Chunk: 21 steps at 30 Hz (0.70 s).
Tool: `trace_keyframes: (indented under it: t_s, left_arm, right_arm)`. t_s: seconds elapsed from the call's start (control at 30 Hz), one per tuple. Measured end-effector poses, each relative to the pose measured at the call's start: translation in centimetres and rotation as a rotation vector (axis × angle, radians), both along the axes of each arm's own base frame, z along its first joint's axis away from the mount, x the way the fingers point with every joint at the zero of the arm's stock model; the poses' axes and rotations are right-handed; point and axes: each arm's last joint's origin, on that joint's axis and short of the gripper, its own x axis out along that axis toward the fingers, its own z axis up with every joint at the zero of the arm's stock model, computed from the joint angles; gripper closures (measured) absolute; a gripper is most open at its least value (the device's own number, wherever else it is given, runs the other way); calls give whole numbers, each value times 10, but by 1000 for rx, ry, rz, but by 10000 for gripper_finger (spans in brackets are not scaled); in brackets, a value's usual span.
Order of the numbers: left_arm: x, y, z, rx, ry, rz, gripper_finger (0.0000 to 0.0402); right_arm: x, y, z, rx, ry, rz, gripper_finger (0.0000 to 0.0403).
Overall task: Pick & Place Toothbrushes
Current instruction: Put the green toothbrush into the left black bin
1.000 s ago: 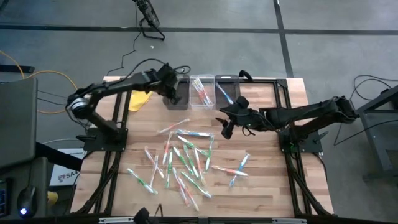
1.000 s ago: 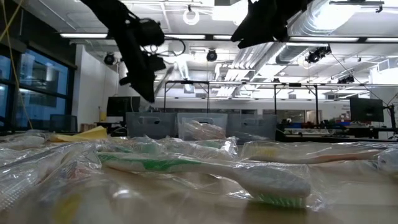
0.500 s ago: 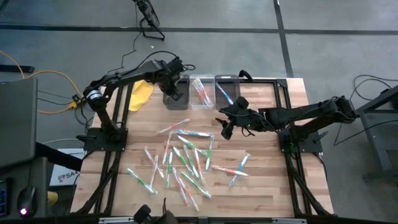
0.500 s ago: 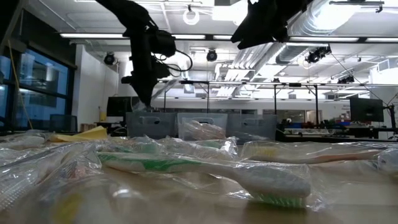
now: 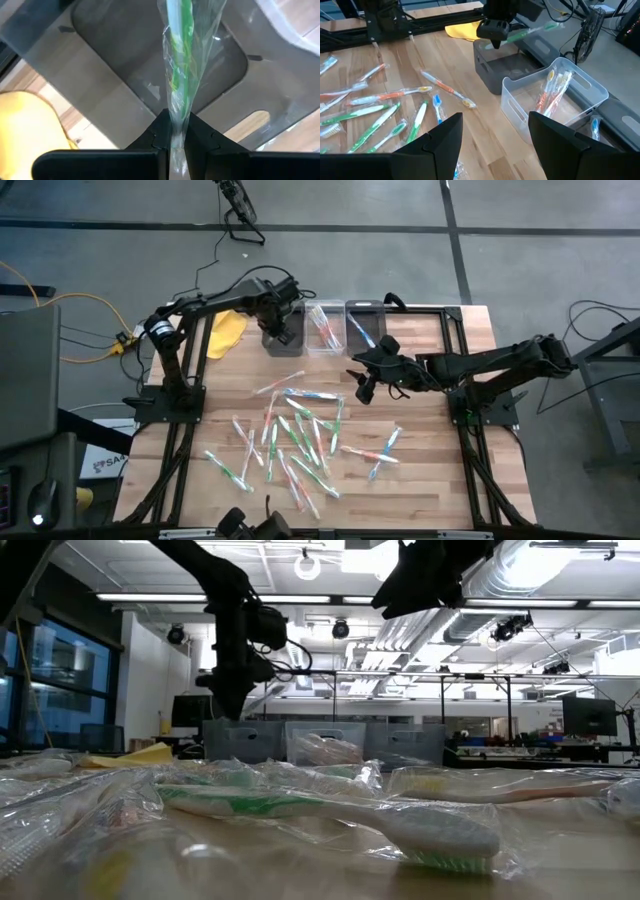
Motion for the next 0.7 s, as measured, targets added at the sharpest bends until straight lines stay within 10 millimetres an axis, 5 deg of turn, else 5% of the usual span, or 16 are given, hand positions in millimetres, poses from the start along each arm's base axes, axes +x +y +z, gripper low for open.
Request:
trace_keyframes:
  t_s: [0.7]
  left_arm:
    - [-5, -2, -1, -52, 20, 43, 362]
  right_arm:
    - [0, 0, 0, 0, 0, 0, 183]
